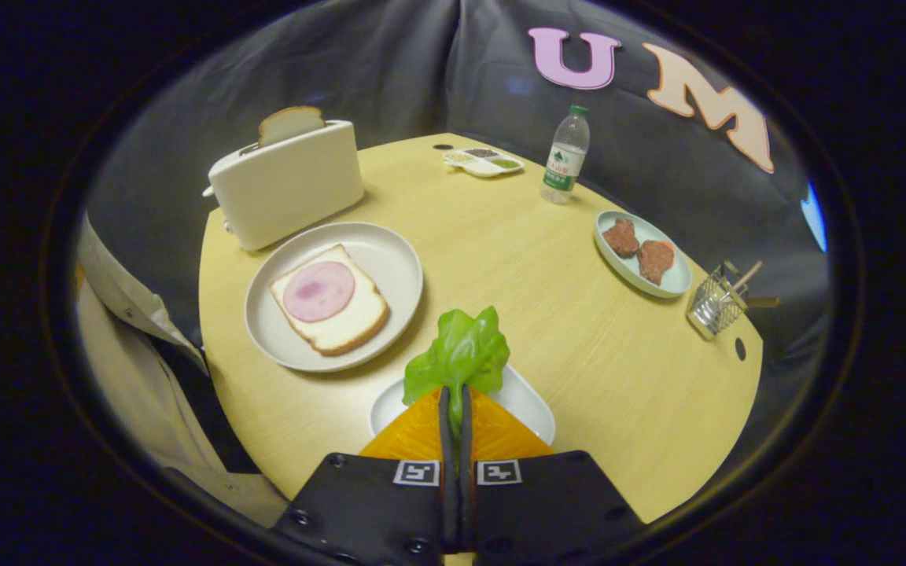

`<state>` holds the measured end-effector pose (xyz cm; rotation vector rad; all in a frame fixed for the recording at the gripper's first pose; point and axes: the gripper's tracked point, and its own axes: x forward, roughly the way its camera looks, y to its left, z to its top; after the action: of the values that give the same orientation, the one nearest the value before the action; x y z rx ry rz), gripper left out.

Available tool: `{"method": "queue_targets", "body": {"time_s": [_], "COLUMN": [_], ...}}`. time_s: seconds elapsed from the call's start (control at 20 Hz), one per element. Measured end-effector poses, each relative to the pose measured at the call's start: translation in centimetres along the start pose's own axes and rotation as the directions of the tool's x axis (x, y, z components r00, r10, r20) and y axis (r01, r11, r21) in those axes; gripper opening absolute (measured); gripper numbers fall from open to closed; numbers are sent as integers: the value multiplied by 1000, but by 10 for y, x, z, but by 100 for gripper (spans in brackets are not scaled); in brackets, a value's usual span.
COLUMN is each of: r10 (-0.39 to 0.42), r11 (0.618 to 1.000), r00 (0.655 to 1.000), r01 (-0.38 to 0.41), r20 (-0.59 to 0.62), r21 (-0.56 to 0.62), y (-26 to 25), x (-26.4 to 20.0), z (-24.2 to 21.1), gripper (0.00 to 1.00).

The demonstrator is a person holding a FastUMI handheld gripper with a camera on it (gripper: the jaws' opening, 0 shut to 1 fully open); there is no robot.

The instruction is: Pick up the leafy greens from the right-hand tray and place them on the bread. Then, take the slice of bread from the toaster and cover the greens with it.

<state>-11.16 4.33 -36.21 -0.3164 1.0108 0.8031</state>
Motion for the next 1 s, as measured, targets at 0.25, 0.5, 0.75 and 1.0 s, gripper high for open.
{"method": "queue_targets", "body": {"time_s": [0.25, 0.5, 0.75, 1.0], "r10": [5, 35, 92, 157], "r11": [1000, 999, 994, 984], "r00": [999, 999, 995, 987], "r01": [-5, -34, -90, -154], "r20": [32, 35, 39, 26], "r21": [-11, -41, -60, -91], "y": [25, 53, 81, 113], "x": [-6, 1, 13, 28], "z": [30, 51, 70, 82], "gripper": [4, 4, 4, 4]}}
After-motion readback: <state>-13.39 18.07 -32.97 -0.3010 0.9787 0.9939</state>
